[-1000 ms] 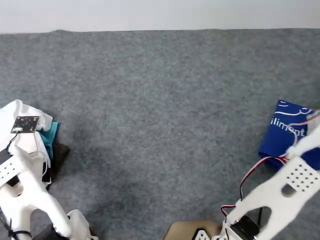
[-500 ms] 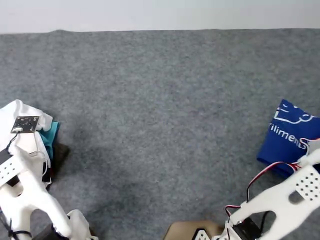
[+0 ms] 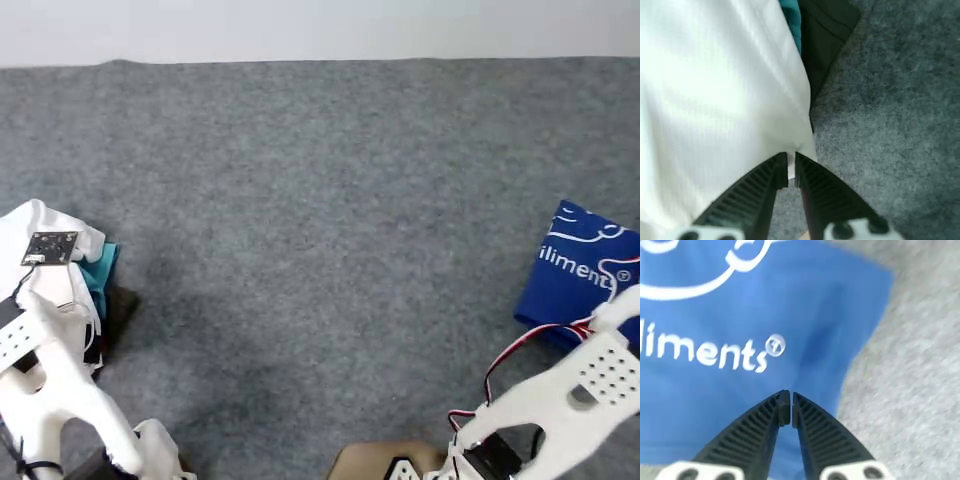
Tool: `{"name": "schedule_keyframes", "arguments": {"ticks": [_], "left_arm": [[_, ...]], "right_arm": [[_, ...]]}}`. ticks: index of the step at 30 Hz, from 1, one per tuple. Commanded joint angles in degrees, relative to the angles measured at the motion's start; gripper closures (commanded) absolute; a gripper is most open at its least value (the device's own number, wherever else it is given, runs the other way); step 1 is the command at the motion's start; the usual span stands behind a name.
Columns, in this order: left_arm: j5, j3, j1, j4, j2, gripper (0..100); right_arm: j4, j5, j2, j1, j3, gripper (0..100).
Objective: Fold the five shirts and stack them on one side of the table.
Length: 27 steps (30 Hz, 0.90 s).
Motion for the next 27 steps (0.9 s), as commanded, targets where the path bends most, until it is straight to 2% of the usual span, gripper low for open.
{"name": "schedule_keyframes", "arguments": {"ticks": [1,8,13,19,24,27], "left_arm": [[-0.4,-1.8,0.4,0.4,-0.5,96],[-0.4,-1.5,0.3,0.4,-0.5,96],[-0.4,-1.5,0.3,0.4,-0.5,96],[-0.4,-1.5,0.3,0.3,-0.4,96],[-0.4,-1.4,0.3,0.4,-0.4,96],[-0.4,-1.4,0.3,0.4,-0.4,96]], "right_arm": [[-4.7,-0.3,2.2,-0.3,-0.7,99.0],[-9.1,-0.5,10.0,0.1,-1.6,99.0],[0.2,-0.7,6.2,-2.9,-9.2,99.0],[11.8,-0.7,3.8,-11.6,-17.2,99.0],[13.4,-1.2,8.1,-17.2,-13.5,99.0],[13.4,-4.7,13.0,-18.7,-11.3,99.0]]}}
